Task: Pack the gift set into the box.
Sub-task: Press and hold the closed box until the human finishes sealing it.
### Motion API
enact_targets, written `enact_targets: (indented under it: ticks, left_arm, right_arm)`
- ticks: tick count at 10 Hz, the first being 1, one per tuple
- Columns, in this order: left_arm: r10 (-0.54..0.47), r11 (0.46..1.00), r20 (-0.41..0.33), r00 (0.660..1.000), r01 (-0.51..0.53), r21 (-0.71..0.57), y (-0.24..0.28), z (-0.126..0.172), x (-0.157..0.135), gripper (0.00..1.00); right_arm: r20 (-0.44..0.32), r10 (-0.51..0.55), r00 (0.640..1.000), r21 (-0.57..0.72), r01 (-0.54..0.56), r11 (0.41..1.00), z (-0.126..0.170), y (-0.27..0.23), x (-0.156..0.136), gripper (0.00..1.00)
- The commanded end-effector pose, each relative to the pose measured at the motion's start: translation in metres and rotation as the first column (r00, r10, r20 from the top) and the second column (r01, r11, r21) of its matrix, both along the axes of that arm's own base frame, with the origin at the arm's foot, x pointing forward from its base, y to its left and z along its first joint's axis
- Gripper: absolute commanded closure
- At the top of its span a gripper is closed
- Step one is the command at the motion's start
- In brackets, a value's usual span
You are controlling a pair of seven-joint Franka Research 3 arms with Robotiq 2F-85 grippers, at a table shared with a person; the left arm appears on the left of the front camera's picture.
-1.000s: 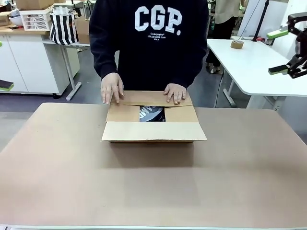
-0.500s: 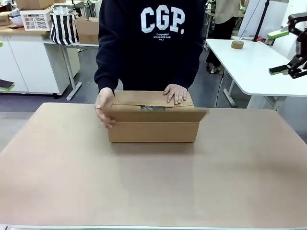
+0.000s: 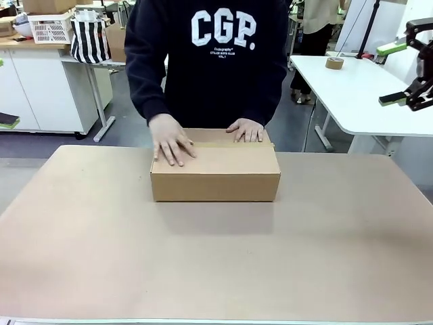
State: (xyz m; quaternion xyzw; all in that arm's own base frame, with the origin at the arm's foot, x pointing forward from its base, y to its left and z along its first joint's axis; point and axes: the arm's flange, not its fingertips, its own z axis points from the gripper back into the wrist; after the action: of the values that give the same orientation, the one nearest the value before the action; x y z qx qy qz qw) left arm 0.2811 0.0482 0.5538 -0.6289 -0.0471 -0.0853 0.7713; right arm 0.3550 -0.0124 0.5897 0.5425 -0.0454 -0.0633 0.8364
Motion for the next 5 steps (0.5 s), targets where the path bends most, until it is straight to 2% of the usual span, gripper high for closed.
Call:
enact_targets:
  ticks: [1, 5]
  left_arm:
    - [-0.004, 1.000, 0.013, 1.000, 0.004, -0.025, -0.0035, -0.0003, -0.0012, 0.00]
    - [-0.004, 1.000, 0.013, 1.000, 0.004, -0.025, -0.0035, -0.0003, -0.0012, 0.00]
  right_arm:
    - [0.000, -0.004, 1.000, 0.024, 0.004, 1.000, 0.0036, 0.0021, 0.0010, 0.00]
    - [0.000, -0.004, 1.000, 0.024, 0.004, 1.000, 0.0036, 0.0021, 0.0010, 0.00]
